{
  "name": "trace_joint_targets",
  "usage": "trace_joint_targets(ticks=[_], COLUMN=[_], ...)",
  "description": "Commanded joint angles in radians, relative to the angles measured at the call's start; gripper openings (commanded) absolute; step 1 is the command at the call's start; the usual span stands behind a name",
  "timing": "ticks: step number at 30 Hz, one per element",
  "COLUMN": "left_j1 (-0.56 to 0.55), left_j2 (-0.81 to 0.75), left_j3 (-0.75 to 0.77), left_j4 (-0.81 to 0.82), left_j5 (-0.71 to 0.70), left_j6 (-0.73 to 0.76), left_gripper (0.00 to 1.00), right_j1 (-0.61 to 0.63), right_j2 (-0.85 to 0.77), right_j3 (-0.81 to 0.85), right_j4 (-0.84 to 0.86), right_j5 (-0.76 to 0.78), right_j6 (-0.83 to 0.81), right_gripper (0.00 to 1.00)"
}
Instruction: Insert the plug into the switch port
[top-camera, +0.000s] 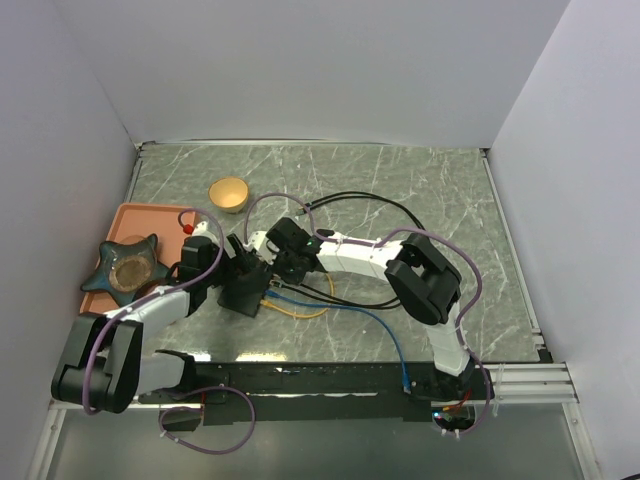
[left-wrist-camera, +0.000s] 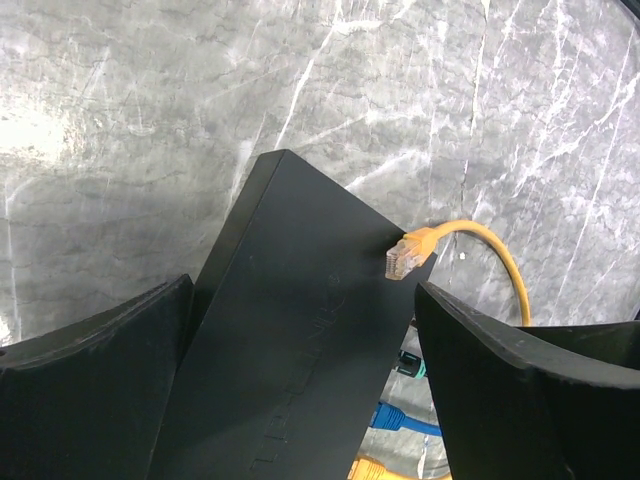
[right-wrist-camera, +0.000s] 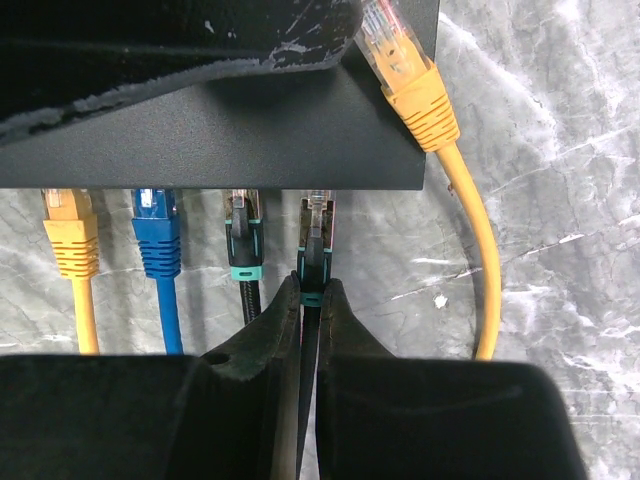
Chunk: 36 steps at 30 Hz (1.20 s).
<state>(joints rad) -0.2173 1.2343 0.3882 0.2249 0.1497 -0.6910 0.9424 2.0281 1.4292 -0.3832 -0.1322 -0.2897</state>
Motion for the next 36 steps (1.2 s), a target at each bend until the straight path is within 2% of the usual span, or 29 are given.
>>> trace_joint_targets(ticks=[1, 9, 21, 36], left_j1=[-0.014, -0.013, -0.019, -0.021], left_j2=[0.02, 0.08, 0.18, 0.211], left_j3=[0.012, 0.001, 0.032, 0.046], left_j4=[0.088, 0.157, 0.186, 0.157], left_j5=[0.093, 0.151, 0.324, 0.281], left_j6=[-0.007, -0.001, 0.03, 0.027], left_gripper=[0.95, 0.91, 0.73, 0.77], right_j1=[0.035, 0.035, 0.035, 0.033], right_j2=[-0.011, 0.017, 0.027, -0.066], right_j3=[0.05, 0.086, 0.125, 0.019], right_j4=[0.104, 0.107, 0.152, 0.253], right_j5=[-0.078, -0.103, -0.109, 0.06], right_j6=[-0.017, -0.028, -0.034, 0.034], right_gripper=[0.0, 0.0, 0.0, 0.0])
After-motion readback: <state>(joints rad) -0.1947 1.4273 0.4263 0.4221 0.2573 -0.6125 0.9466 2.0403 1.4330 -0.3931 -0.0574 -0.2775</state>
